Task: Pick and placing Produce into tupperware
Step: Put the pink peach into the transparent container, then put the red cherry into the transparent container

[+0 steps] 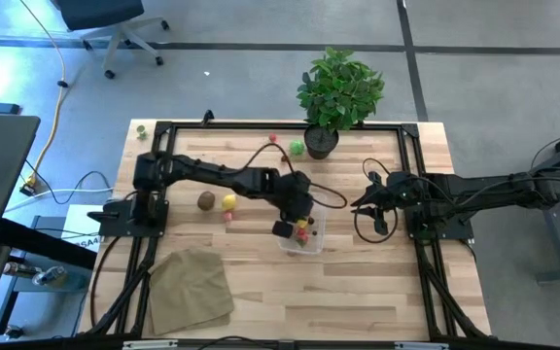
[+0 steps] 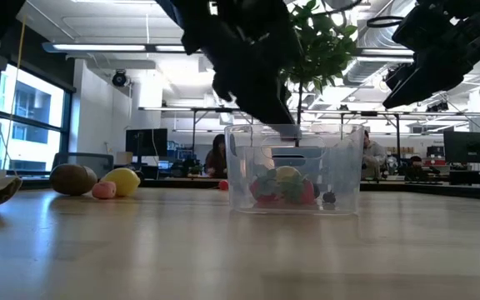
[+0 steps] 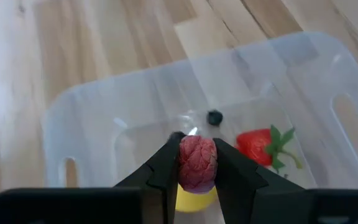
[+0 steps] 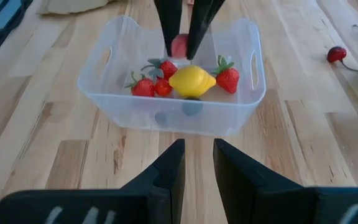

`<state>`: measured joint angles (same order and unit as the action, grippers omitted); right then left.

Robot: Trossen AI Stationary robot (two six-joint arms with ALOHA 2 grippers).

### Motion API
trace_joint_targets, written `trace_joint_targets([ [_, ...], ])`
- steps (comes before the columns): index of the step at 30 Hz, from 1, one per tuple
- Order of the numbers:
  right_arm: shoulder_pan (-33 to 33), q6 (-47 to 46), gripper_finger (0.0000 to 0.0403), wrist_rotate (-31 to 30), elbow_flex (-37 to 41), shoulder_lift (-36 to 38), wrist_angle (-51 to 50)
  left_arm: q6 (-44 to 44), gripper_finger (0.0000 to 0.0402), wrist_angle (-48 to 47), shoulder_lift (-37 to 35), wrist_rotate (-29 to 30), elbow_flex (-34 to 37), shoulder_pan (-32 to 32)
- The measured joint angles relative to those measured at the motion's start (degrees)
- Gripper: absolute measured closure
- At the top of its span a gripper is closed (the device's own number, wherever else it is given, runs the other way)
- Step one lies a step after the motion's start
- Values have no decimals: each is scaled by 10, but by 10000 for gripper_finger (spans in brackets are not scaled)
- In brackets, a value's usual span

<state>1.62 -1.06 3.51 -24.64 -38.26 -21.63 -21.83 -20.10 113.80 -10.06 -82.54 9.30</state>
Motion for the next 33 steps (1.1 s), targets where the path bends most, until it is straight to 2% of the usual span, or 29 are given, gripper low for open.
trace_joint_targets([
  [10,0,0,329,0,0,0,-1,-5,323,19,42,6,0,2],
  [17,0,0,329,0,0,1,0,-6,320,23,45,6,0,5],
  [33,0,0,329,0,0,1,0,-4,241,20,45,6,0,4],
])
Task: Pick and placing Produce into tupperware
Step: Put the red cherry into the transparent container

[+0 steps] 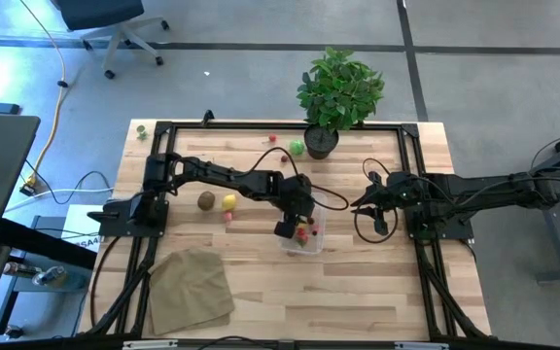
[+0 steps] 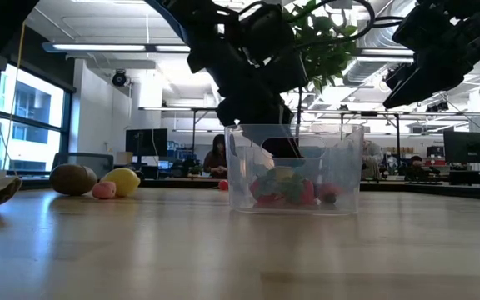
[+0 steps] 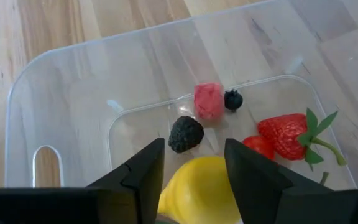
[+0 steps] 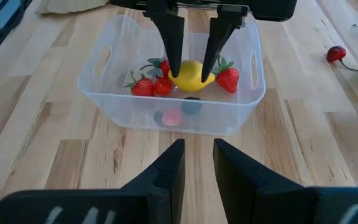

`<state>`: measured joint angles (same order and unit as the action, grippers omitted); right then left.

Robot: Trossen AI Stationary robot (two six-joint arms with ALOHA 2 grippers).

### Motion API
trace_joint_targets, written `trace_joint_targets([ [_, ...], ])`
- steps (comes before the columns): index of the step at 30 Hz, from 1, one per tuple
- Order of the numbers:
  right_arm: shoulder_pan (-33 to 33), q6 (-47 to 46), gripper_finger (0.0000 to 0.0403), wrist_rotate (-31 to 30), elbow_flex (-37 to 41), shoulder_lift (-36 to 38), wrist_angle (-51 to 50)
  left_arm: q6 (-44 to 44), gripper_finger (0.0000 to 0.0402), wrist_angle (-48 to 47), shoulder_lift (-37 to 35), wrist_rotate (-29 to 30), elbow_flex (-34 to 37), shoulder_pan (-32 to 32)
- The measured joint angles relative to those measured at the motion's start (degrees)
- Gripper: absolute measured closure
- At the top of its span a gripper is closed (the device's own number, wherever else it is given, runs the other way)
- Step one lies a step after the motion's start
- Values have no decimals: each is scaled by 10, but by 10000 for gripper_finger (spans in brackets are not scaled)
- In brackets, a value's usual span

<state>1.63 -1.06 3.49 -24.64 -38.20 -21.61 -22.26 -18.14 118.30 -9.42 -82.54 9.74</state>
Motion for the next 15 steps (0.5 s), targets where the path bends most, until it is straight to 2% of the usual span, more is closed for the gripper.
trace_joint_targets([
  [10,0,0,329,0,0,0,0,33,247,-3,-6,-34,0,0],
  [15,0,0,329,0,0,0,0,41,247,-14,-37,-36,0,0],
])
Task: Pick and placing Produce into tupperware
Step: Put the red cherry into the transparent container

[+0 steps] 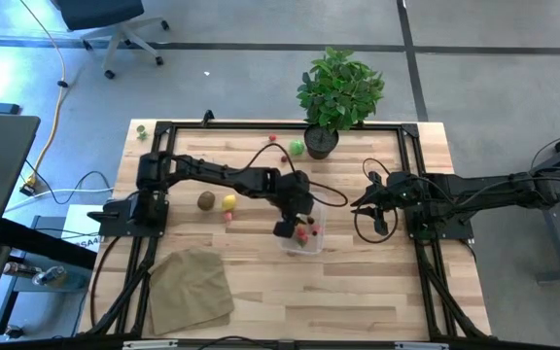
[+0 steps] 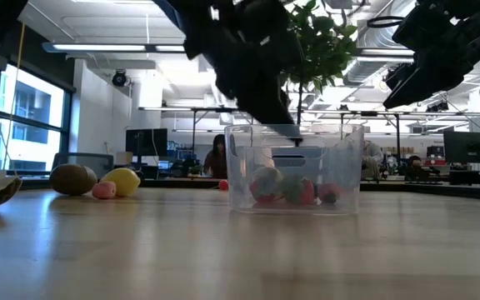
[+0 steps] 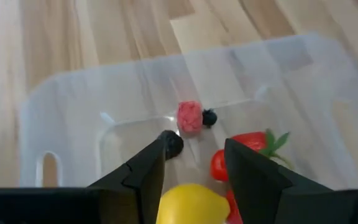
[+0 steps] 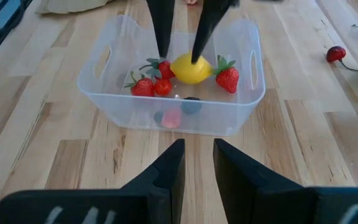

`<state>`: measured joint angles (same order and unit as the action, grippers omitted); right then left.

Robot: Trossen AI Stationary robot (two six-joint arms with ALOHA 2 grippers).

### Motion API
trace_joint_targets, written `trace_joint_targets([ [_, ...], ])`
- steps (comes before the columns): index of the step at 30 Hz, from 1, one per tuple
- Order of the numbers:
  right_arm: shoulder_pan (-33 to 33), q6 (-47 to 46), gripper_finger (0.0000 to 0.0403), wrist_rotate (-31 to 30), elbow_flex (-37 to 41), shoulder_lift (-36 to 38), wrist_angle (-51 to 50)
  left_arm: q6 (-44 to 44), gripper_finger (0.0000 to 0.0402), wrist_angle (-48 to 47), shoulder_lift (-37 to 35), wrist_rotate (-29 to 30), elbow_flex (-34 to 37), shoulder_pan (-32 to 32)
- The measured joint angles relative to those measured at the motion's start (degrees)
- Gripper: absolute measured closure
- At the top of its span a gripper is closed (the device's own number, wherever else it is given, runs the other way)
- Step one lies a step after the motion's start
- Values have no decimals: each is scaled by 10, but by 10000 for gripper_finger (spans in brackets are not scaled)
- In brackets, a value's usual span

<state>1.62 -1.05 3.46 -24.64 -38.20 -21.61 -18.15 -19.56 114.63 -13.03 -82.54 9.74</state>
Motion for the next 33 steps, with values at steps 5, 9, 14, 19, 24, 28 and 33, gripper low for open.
trace_joint_targets([
  [5,0,0,329,0,0,0,0,7,248,-26,-46,27,0,0],
  [9,0,0,329,0,0,0,0,12,248,-67,-85,66,0,0],
  [14,0,0,329,0,0,0,0,36,248,-118,-126,125,0,0],
  [19,0,0,329,0,0,0,0,52,247,-156,-162,205,0,3],
  [24,0,0,329,0,0,0,0,49,247,-171,-197,212,0,33],
  [28,0,0,329,0,0,0,0,20,247,-180,-216,195,0,74],
  [33,0,0,329,0,0,0,0,-20,247,-179,-217,111,5,157],
])
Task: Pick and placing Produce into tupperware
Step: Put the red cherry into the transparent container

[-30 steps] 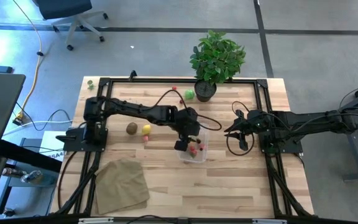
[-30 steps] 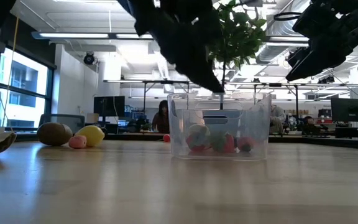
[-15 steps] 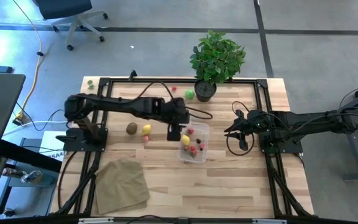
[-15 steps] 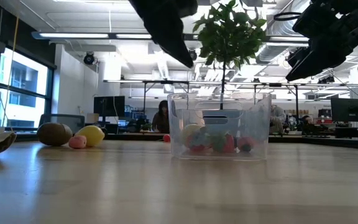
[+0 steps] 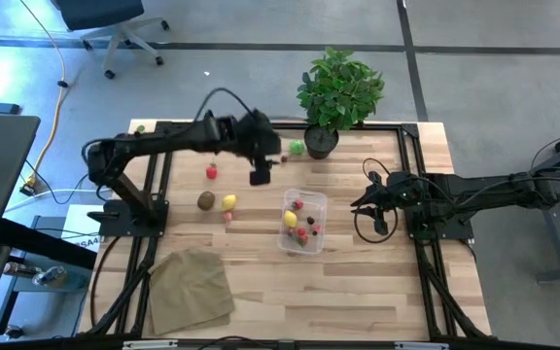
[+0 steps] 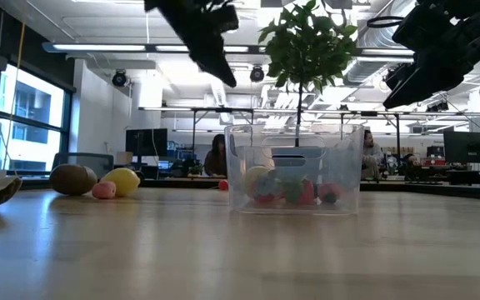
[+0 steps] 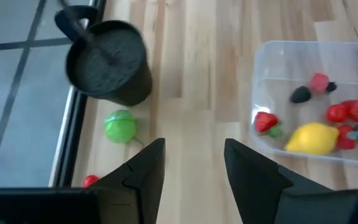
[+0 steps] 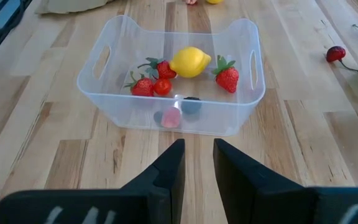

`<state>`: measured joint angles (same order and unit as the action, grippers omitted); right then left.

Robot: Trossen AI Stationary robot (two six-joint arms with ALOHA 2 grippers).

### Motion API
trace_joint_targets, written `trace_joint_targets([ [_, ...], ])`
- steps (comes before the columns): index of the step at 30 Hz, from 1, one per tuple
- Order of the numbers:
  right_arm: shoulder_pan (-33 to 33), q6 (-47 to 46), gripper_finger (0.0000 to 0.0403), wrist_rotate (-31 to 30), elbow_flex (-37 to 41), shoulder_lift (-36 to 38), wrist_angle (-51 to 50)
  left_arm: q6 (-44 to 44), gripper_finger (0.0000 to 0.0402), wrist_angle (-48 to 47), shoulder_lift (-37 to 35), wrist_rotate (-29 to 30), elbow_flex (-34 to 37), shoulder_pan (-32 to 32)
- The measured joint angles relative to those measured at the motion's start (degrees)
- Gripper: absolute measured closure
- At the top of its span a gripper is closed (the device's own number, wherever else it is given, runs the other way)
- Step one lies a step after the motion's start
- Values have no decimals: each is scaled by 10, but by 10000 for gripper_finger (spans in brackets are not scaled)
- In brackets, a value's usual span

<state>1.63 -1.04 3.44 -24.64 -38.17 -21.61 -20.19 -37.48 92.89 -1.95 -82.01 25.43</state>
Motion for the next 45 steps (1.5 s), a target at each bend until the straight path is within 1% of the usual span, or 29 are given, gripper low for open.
trace_joint_targets([
  [6,0,0,329,0,0,0,0,-58,247,72,19,-111,50,114],
  [9,0,0,329,0,0,0,0,-72,247,99,43,-176,58,164],
  [10,0,0,329,0,0,0,0,-78,247,109,54,-186,58,176],
  [15,0,0,329,0,0,0,0,-95,247,170,99,-187,58,210],
  [22,0,0,329,0,0,0,0,-96,247,183,161,-180,58,227],
  [27,0,0,329,0,0,0,0,-83,247,221,198,-180,58,234],
  [36,0,0,329,0,0,0,0,-94,247,232,217,-124,58,241],
  [45,0,0,329,0,0,0,0,-82,247,237,249,-131,58,241],
])
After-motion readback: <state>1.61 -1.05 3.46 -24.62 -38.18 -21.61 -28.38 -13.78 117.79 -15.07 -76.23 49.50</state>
